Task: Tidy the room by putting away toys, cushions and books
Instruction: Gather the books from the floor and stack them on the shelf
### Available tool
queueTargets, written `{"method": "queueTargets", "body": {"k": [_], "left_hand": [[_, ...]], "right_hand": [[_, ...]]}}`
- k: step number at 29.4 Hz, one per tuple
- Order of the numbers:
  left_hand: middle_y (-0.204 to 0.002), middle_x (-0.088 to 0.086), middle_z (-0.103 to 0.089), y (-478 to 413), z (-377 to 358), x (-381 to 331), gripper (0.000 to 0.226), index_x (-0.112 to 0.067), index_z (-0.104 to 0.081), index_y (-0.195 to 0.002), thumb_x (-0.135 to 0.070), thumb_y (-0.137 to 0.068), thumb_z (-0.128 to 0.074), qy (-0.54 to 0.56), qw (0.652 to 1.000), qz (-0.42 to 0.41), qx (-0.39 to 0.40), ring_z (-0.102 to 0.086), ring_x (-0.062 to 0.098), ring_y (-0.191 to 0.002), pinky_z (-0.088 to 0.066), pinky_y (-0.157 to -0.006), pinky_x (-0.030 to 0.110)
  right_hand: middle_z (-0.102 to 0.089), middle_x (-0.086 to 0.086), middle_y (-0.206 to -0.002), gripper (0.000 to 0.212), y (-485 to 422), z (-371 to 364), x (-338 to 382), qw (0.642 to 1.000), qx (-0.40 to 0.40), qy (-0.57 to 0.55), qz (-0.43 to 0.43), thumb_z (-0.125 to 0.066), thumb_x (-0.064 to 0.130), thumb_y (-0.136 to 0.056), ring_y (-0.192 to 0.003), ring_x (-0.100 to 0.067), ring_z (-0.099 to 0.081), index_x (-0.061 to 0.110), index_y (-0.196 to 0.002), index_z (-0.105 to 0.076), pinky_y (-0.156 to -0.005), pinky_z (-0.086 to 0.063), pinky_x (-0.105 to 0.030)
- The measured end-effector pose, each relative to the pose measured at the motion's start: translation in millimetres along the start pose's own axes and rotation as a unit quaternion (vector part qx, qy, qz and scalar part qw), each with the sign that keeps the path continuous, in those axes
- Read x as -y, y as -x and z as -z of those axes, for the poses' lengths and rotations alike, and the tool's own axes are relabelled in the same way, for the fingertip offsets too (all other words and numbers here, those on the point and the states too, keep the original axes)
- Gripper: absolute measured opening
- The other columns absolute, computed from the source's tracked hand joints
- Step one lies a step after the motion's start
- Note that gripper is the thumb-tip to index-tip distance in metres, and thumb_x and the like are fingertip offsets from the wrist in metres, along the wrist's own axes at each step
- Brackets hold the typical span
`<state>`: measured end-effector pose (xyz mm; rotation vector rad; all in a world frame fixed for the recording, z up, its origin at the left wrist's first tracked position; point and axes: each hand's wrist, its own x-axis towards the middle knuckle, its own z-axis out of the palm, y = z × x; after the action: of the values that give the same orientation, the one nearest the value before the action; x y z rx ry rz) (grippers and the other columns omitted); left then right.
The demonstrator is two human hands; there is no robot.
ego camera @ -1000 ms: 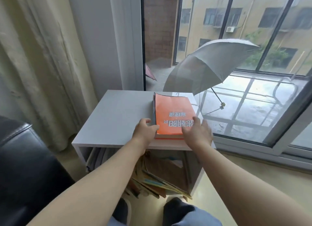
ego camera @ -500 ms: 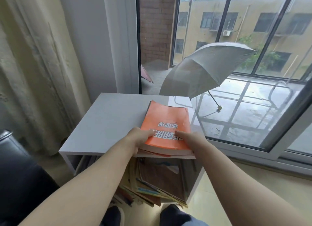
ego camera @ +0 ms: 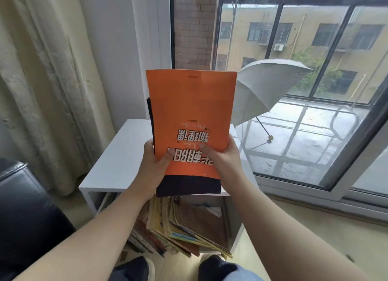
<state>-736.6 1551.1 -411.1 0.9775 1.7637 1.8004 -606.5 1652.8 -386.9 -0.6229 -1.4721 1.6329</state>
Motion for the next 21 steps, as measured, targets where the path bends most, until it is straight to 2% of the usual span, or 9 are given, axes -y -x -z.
{"method": "queueTargets", "body": {"k": [4, 8, 10, 14, 16, 18, 20, 21], "left_hand": [[-0.118, -0.016, -0.050, 9, 3, 5, 0.055, -0.027, -0.026, -0.129, -0.035, -0.086, -0.060, -0.009, 0.999, -0.006, 0.034, -0.059, 0.005, -0.104, -0.055, -0.068, 0.013], [-0.115, -0.027, -0.047, 25, 8, 28, 0.089, -0.032, -0.024, -0.126, -0.068, -0.060, -0.070, -0.037, 0.997, 0.003, 0.064, -0.058, -0.001, -0.104, -0.053, -0.066, 0.011], [-0.116, -0.024, -0.043, 23, 9, 28, 0.093, -0.030, -0.020, -0.126, -0.071, -0.058, -0.068, -0.054, 0.996, 0.005, 0.068, -0.054, 0.000, -0.105, -0.052, -0.066, 0.010], [-0.114, -0.021, -0.039, 19, 5, 22, 0.067, -0.028, -0.013, -0.132, -0.031, -0.086, -0.061, -0.081, 0.992, 0.035, 0.086, -0.049, 0.000, -0.102, -0.049, -0.067, 0.010], [-0.117, -0.017, -0.042, 21, 10, 23, 0.062, -0.028, -0.016, -0.132, -0.026, -0.089, -0.060, -0.072, 0.992, 0.050, 0.089, -0.051, 0.001, -0.101, -0.050, -0.070, 0.013], [-0.122, -0.012, -0.050, 26, 19, 24, 0.057, -0.028, -0.025, -0.130, -0.026, -0.088, -0.063, -0.046, 0.991, 0.075, 0.101, -0.056, 0.008, -0.105, -0.053, -0.081, 0.025], [-0.124, -0.004, -0.058, 32, 29, 24, 0.057, -0.025, -0.036, -0.132, -0.030, -0.084, -0.066, -0.037, 0.988, 0.091, 0.118, -0.060, 0.016, -0.109, -0.052, -0.091, 0.039], [-0.122, -0.003, -0.061, 37, 33, 23, 0.054, -0.025, -0.040, -0.131, -0.029, -0.084, -0.066, -0.046, 0.986, 0.092, 0.128, -0.062, 0.018, -0.108, -0.051, -0.093, 0.041]], "right_hand": [[-0.069, 0.002, -0.105, 0.041, 7, 4, -7, 1.000, -0.002, -0.002, -0.014, -0.077, 0.016, -0.076, -0.090, -0.017, -0.069, 0.027, -0.108, -0.054, -0.072, -0.059, -0.032], [-0.065, -0.003, -0.116, 0.049, 25, 13, -37, 0.991, 0.016, 0.097, -0.096, -0.073, 0.023, -0.081, -0.098, -0.021, -0.066, 0.020, -0.124, -0.050, -0.081, -0.057, -0.035], [-0.064, -0.004, -0.118, 0.046, 25, 16, -41, 0.987, 0.011, 0.112, -0.112, -0.071, 0.023, -0.083, -0.102, -0.022, -0.064, 0.021, -0.123, -0.049, -0.086, -0.056, -0.038], [-0.065, 0.001, -0.112, 0.042, 22, 18, -36, 0.986, 0.028, 0.111, -0.125, -0.071, 0.023, -0.083, -0.098, -0.020, -0.065, 0.025, -0.118, -0.048, -0.078, -0.056, -0.031], [-0.066, 0.000, -0.112, 0.042, 30, 19, -37, 0.987, 0.039, 0.095, -0.125, -0.072, 0.023, -0.082, -0.095, -0.020, -0.067, 0.026, -0.117, -0.049, -0.077, -0.058, -0.032], [-0.066, -0.003, -0.113, 0.043, 42, 19, -41, 0.987, 0.047, 0.059, -0.141, -0.071, 0.023, -0.082, -0.095, -0.023, -0.068, 0.026, -0.119, -0.048, -0.079, -0.059, -0.038], [-0.066, -0.008, -0.111, 0.040, 54, 19, -45, 0.983, 0.042, -0.038, -0.174, -0.066, 0.017, -0.086, -0.092, -0.028, -0.069, 0.025, -0.120, -0.046, -0.076, -0.058, -0.042], [-0.066, -0.011, -0.108, 0.036, 57, 20, -48, 0.977, 0.027, -0.097, -0.188, -0.061, 0.013, -0.088, -0.089, -0.030, -0.069, 0.023, -0.119, -0.046, -0.073, -0.058, -0.044]]}}
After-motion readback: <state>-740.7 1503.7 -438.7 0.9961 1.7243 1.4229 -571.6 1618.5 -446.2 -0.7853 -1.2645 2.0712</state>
